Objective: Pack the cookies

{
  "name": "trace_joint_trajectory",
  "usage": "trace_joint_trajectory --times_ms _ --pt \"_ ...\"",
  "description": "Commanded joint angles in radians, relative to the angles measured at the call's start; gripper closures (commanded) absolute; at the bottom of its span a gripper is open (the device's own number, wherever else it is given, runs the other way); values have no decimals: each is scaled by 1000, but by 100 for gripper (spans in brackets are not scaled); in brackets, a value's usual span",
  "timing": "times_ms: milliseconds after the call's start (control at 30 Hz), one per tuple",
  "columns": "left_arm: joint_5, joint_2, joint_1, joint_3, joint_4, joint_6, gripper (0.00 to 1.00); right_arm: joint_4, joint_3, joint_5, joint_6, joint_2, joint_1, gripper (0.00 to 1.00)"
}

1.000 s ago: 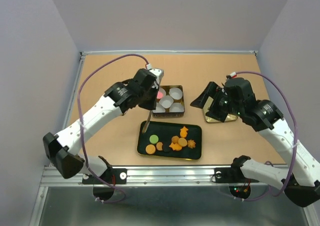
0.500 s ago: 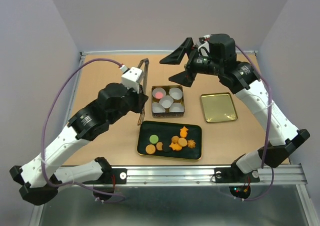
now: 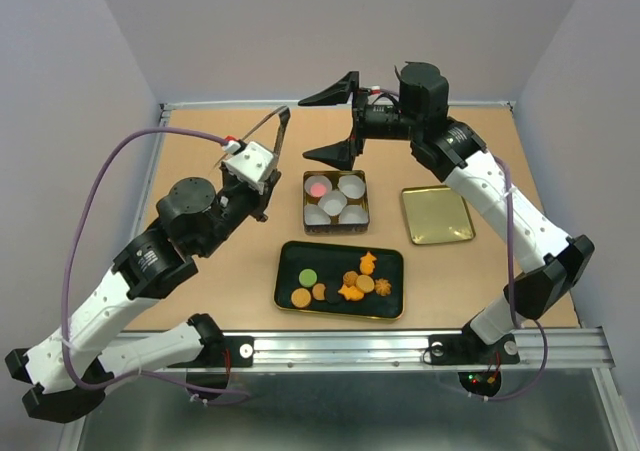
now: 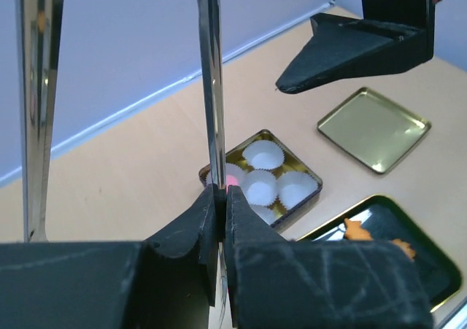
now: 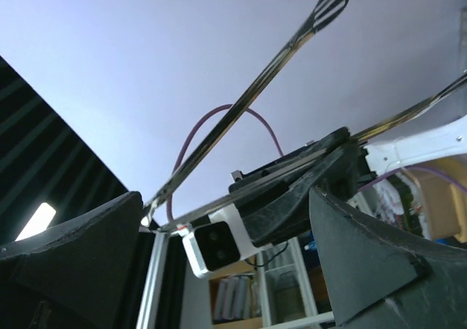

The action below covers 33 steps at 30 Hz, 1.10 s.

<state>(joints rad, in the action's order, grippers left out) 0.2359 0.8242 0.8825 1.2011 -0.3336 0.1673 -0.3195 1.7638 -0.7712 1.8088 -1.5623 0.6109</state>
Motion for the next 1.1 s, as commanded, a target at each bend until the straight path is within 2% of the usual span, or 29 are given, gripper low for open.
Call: trace_joint_trajectory --times_ms 0,200,533,733,800,867,900,967,1000,1067 --pt "-47 18 10 -11 50 197 100 163 48 -97 151 -16 16 0" --pt "-46 33 36 3 53 302 100 191 63 -152 184 -31 29 0" --pt "-9 52 73 23 48 500 100 194 -18 -204 210 7 110 0" --pt "3 50 72 20 74 558 100 194 -32 -229 210 18 138 0" --pt "3 53 73 11 76 580 100 194 -18 -235 207 5 141 5" --pt "11 55 73 2 79 581 100 194 0 -241 201 -7 145 16" --pt "14 52 73 -1 90 586 100 194 3 -241 199 -10 144 26" --pt "17 47 73 -11 100 589 100 195 3 -240 196 -13 144 36" --pt "28 44 73 -14 108 589 100 195 2 -238 196 -13 145 44" --pt "40 39 73 -23 128 594 100 198 0 -237 195 -15 147 51"
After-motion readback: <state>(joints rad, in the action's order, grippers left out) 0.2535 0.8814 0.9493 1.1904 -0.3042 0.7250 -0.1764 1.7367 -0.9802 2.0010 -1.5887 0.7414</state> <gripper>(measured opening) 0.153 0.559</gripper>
